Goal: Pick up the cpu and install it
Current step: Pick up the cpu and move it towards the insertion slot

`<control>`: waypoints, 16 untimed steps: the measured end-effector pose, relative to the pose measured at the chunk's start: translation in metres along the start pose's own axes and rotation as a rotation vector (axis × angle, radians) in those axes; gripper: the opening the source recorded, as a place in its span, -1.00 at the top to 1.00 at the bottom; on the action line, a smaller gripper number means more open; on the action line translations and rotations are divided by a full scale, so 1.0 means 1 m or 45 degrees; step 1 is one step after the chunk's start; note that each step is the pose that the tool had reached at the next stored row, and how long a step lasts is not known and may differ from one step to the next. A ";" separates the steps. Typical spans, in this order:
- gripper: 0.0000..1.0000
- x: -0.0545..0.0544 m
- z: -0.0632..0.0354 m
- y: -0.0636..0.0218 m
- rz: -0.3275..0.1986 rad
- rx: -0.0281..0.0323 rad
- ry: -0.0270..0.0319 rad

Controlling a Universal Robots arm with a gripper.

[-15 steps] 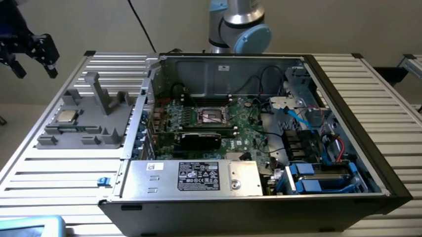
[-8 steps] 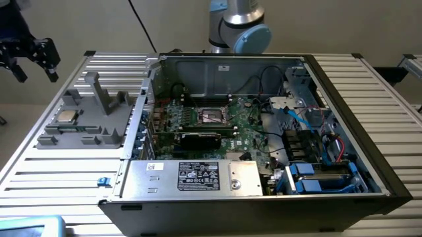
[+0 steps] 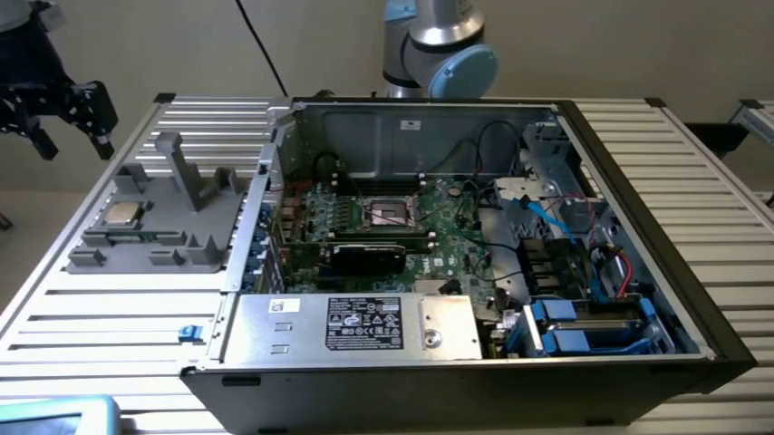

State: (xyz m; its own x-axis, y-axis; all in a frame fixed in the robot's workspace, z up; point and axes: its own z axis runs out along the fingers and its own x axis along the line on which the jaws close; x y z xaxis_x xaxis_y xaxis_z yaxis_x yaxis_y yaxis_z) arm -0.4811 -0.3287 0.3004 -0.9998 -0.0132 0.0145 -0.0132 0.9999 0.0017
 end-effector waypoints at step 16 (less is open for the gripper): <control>-0.54 0.000 0.0207 -0.0001 0.000 -0.0060 -0.0003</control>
State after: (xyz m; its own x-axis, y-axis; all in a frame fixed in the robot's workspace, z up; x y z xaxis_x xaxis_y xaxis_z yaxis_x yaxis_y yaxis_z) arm -0.4811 -0.3287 0.2796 -0.9998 -0.0132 0.0142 -0.0131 0.9999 0.0064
